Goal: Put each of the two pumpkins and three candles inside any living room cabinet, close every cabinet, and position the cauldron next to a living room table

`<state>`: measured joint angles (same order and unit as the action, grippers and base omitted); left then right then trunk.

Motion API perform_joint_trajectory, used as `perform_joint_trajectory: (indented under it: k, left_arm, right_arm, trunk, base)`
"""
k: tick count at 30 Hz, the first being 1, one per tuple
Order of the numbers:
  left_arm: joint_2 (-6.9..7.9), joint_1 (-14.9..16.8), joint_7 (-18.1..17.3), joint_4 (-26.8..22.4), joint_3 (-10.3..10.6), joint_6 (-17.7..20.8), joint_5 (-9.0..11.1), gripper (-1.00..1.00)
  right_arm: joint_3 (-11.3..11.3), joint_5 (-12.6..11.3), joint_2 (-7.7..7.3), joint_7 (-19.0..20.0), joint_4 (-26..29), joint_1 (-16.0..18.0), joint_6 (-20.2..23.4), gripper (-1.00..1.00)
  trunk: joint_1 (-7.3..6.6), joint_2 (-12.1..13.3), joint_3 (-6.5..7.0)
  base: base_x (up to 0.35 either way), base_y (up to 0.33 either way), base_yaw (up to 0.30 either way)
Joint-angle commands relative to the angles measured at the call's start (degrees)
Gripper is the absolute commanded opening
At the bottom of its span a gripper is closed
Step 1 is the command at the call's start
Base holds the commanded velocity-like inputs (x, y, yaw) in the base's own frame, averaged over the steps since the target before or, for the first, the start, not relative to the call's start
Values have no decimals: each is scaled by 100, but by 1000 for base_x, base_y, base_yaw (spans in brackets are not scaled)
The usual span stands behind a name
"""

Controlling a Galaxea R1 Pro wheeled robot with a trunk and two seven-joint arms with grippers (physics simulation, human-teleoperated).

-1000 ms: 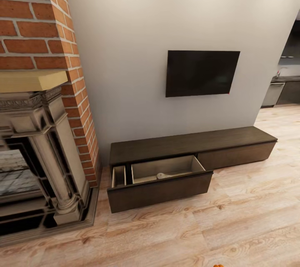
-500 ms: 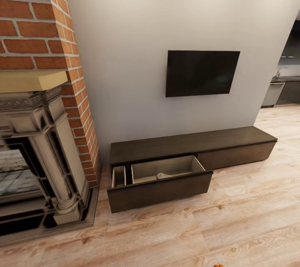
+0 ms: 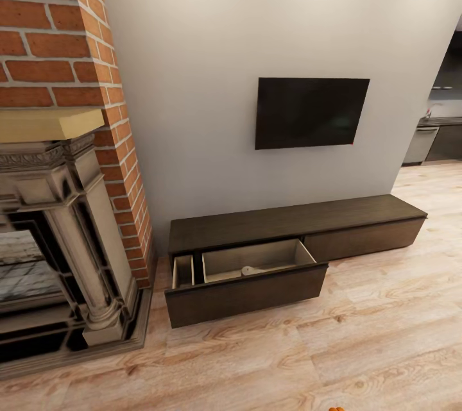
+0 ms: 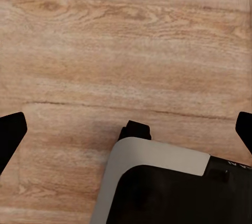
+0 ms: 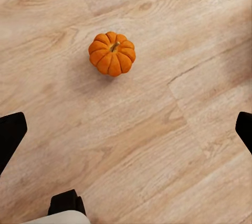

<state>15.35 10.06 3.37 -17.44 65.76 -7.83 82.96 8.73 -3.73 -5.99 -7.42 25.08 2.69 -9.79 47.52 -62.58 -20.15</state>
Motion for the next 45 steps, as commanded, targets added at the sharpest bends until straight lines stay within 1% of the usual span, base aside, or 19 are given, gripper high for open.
perform_joint_trajectory:
  k: [1,13,14,16,17,20,22,25,33,45]
  left_arm:
    - [6,5,35,-17,48,-40,42,100]
    - [-52,5,32,-14,43,-120,36,100]
    - [-98,5,37,-18,37,-122,34,100]
    - [-137,5,38,-16,39,-122,28,100]
    - [-203,5,40,-8,48,-122,20,100]
    - [-212,5,41,-6,44,-126,19,100]
    - [-217,5,41,-6,42,-248,19,100]
    - [-222,5,41,-6,42,-322,19,100]
    - [-225,5,41,-6,42,-372,20,100]
    - [-225,5,41,-6,36,-384,19,100]
  right_arm:
    - [-3,-40,-1,-3,-3,3,-28,100]
    - [3,-37,11,-5,-3,3,-41,100]
    - [-3,-24,40,-5,-3,3,-42,100]
    - [-3,-23,39,-5,-3,3,-41,100]
    - [-1,-23,31,-5,-3,3,-44,100]
    - [0,-23,36,-5,-3,3,-45,100]
    - [-2,-23,43,-5,-3,3,-44,100]
    - [-2,-23,44,-5,-3,3,-45,100]
    - [-7,-12,45,-5,-3,3,-48,100]
    - [-11,-14,45,-5,-3,2,-45,100]
  trunk:
    - [0,-4,-7]
    - [0,-4,-7]
    - [0,-4,-7]
    - [0,-4,-7]
    - [0,-4,-7]
    - [0,-4,-7]
    - [0,-4,-7]
    - [0,-4,-7]
    - [0,-4,-7]
    - [0,-4,-60]
  base:
    - [0,0,0]
    - [0,0,0]
    - [0,0,0]
    - [0,0,0]
    - [0,0,0]
    - [0,0,0]
    - [0,0,0]
    - [0,0,0]
    - [0,0,13]
    - [0,0,199]
